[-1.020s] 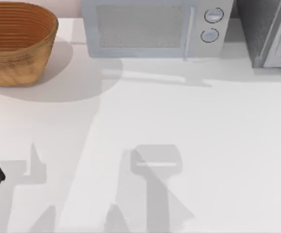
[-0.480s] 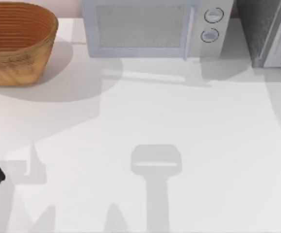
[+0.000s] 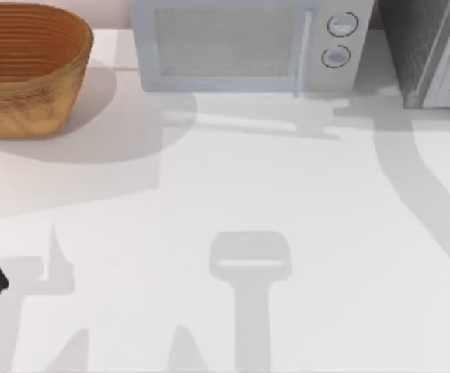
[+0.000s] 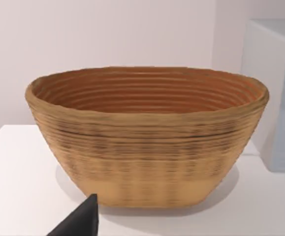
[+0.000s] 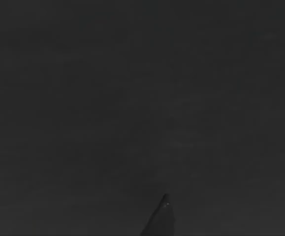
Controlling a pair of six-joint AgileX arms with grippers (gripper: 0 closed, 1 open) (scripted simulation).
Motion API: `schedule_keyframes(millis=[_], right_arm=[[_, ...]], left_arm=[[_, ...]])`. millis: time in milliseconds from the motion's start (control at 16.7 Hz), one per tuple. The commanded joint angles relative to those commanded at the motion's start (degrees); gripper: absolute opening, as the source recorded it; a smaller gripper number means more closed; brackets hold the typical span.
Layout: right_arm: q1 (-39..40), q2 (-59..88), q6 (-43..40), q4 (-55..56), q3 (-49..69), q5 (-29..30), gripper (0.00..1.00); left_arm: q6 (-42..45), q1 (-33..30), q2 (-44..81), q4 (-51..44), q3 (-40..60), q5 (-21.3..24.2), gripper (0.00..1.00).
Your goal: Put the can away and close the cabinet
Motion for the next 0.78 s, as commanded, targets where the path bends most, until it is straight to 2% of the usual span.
schedule_keyframes(millis=[240, 780], right_arm=[[-1.4, -1.1, -0.7, -0.3, 0.5, 0.9, 1.00], [-6.1, 7.4, -0.6, 2.2, 6.4, -3.6, 1.00]], left_arm=[[0.0, 0.0, 0.0, 0.0, 0.0, 0.0, 1.00], [0.0, 0.0, 0.0, 0.0, 0.0, 0.0, 1.00]])
